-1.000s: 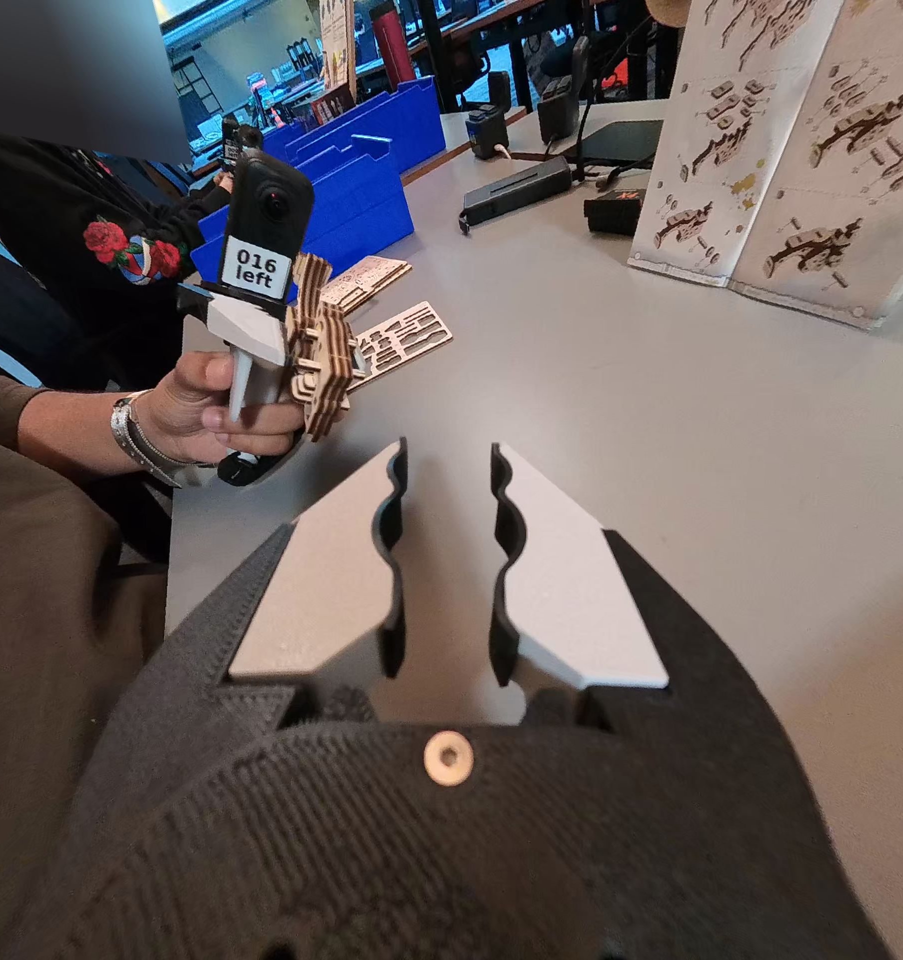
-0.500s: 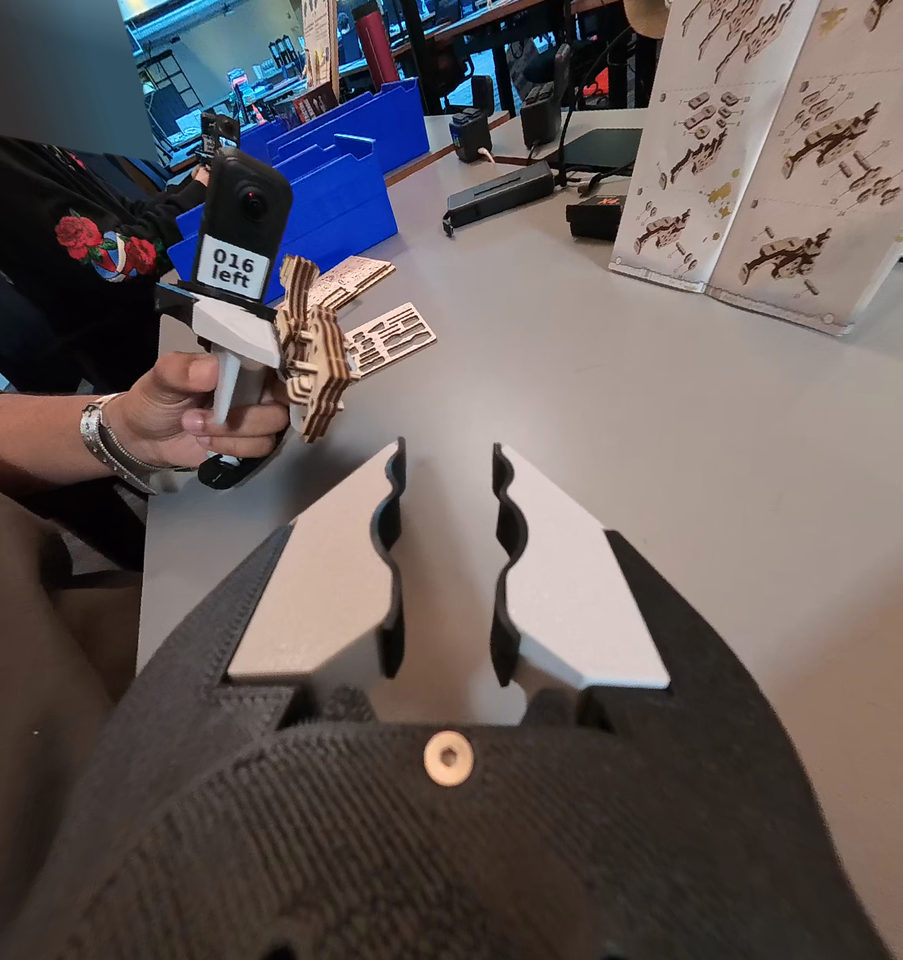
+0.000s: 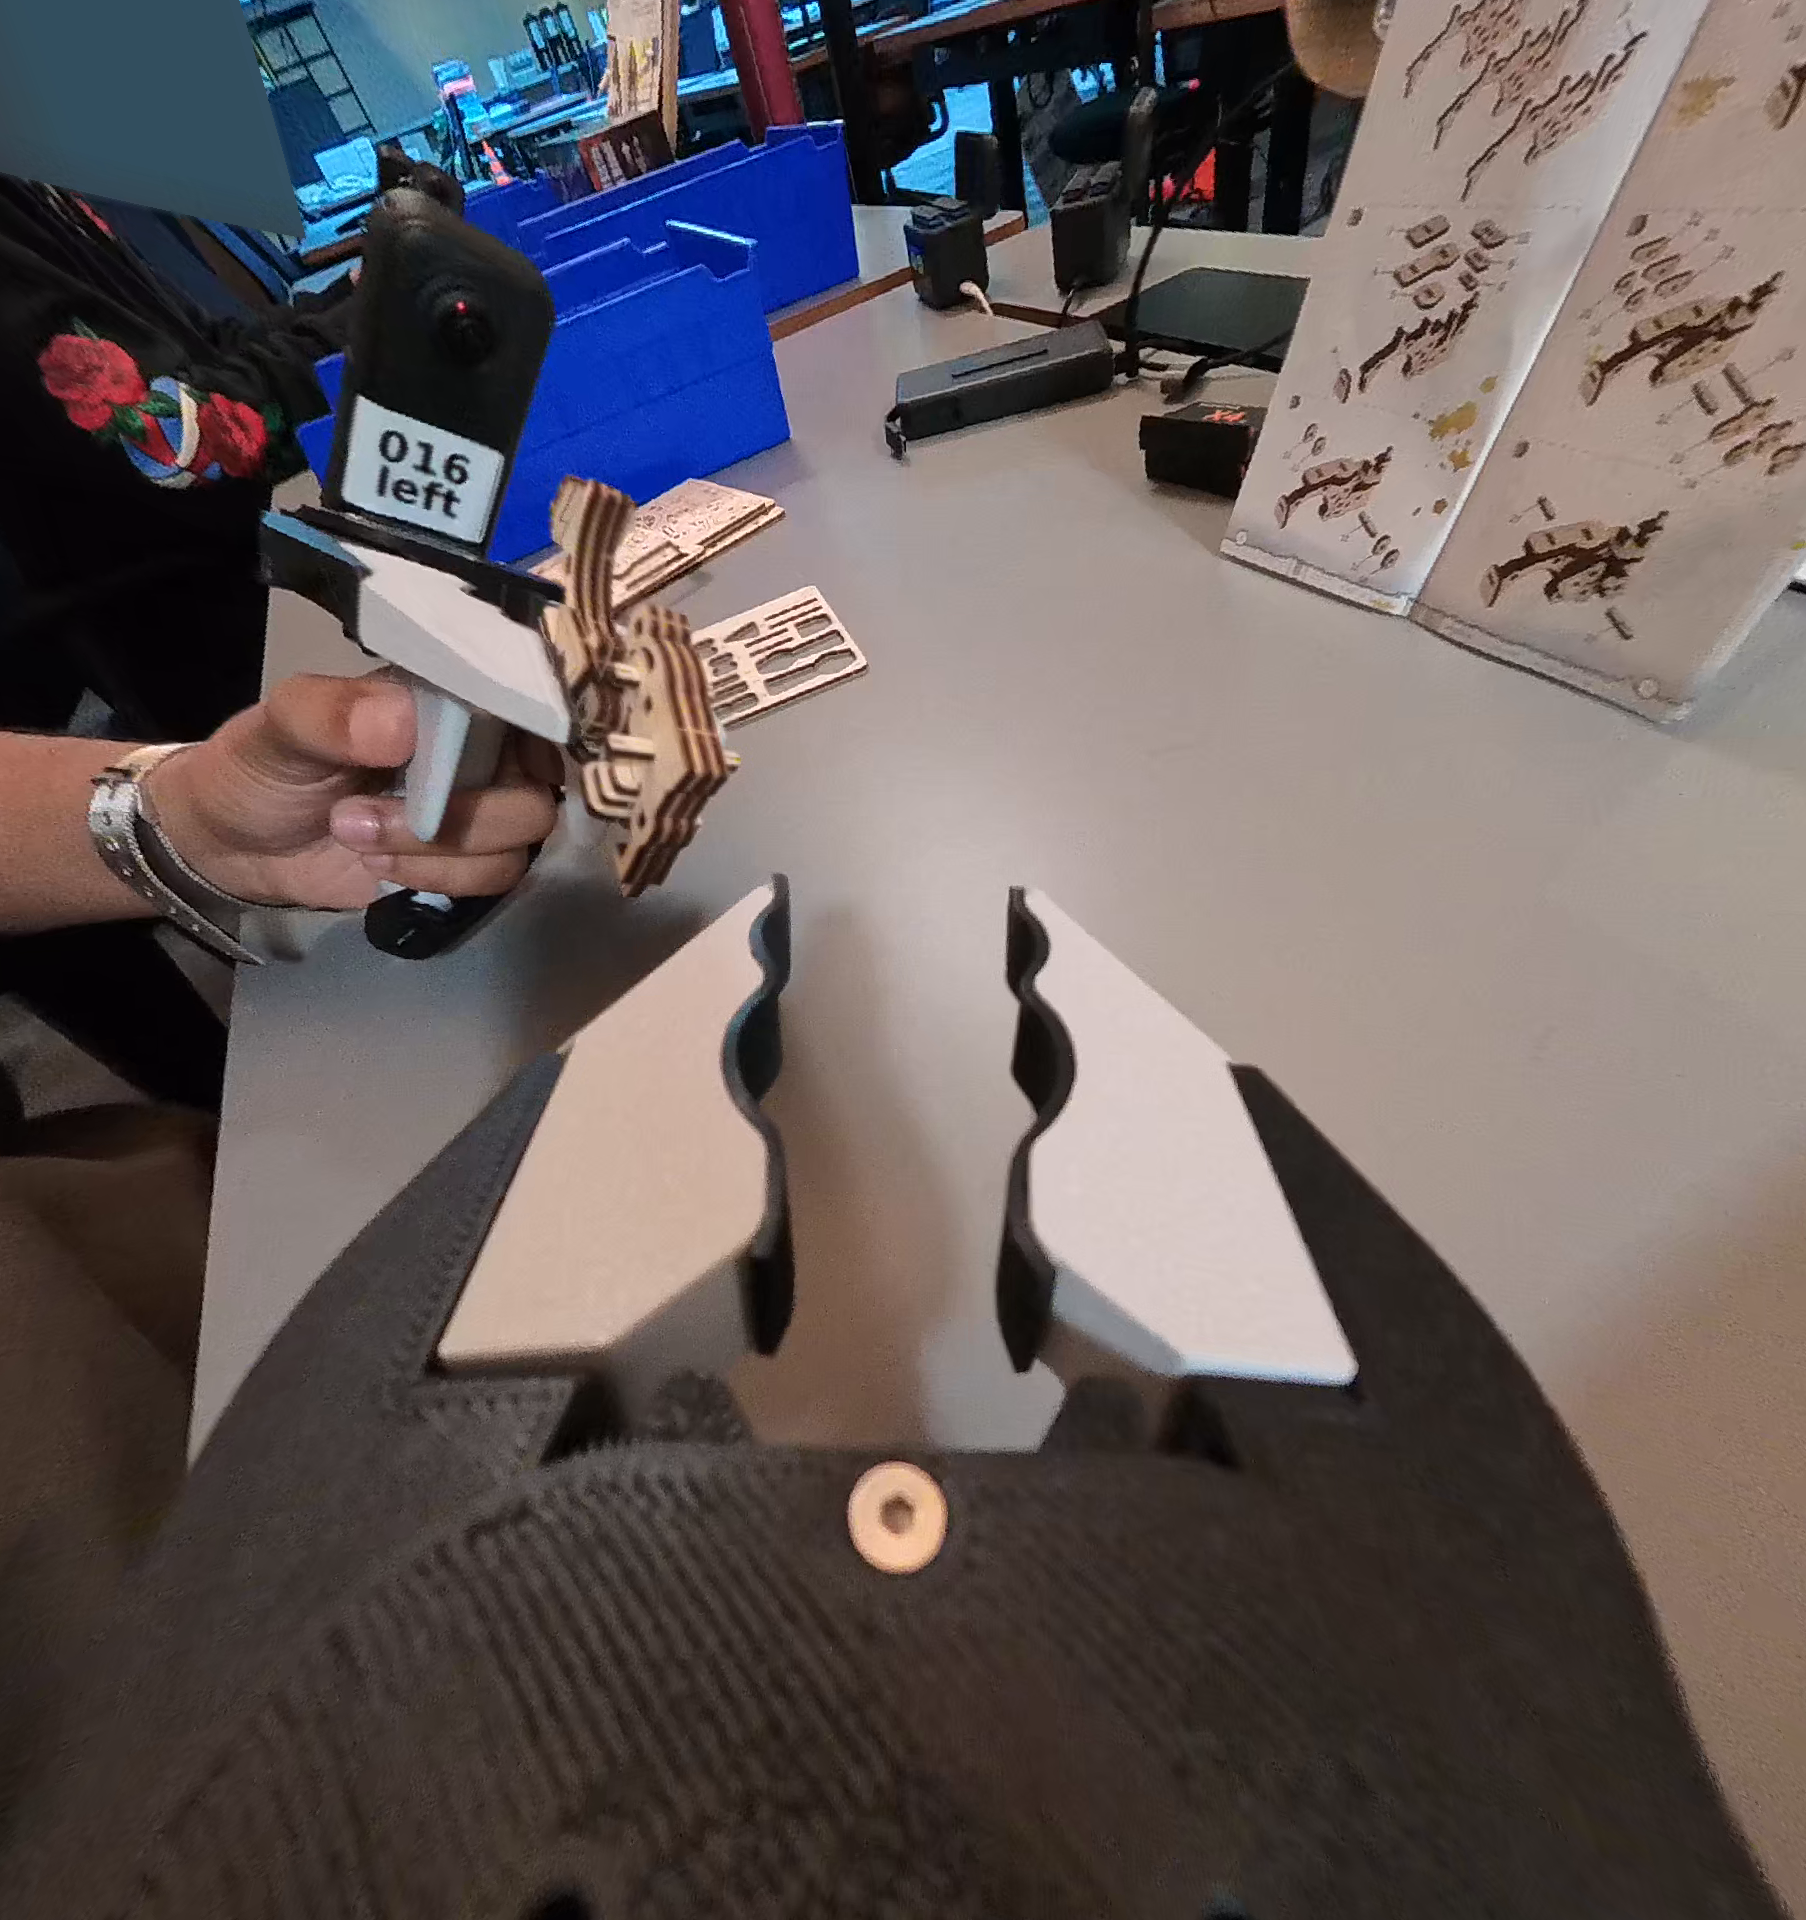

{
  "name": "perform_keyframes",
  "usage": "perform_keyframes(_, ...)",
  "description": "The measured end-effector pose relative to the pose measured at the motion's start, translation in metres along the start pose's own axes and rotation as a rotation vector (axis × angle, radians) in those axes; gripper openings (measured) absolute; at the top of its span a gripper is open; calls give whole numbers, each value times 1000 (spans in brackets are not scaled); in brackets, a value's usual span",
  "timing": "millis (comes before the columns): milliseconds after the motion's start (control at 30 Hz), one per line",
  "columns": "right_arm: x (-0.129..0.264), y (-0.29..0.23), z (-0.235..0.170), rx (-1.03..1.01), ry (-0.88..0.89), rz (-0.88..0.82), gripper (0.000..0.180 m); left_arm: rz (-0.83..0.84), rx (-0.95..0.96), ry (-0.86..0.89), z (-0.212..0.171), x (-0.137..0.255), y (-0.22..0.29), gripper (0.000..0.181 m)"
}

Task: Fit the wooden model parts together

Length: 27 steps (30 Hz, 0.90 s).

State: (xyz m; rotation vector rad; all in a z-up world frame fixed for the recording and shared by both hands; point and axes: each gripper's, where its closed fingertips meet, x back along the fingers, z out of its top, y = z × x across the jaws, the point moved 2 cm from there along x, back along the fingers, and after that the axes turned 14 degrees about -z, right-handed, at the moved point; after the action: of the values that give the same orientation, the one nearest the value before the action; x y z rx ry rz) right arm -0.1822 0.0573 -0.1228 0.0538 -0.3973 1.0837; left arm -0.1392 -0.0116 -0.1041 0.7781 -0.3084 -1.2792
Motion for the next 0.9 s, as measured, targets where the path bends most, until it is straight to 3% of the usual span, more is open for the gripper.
perform_keyframes(233,-1,0,1,95,23,-69,57,22,-18,-16,-2,-1,-2,25)
perform_keyframes(467,2,5,-1,142,-17,-150,61,23,-9,-11,-2,0,-2,25)
perform_keyframes(733,-8,7,-10,214,-70,-167,58,-53,242,134,5,12,-17,25)
perform_keyframes(900,-15,19,-15,262,-90,-201,55,-37,304,209,16,27,-29,25)
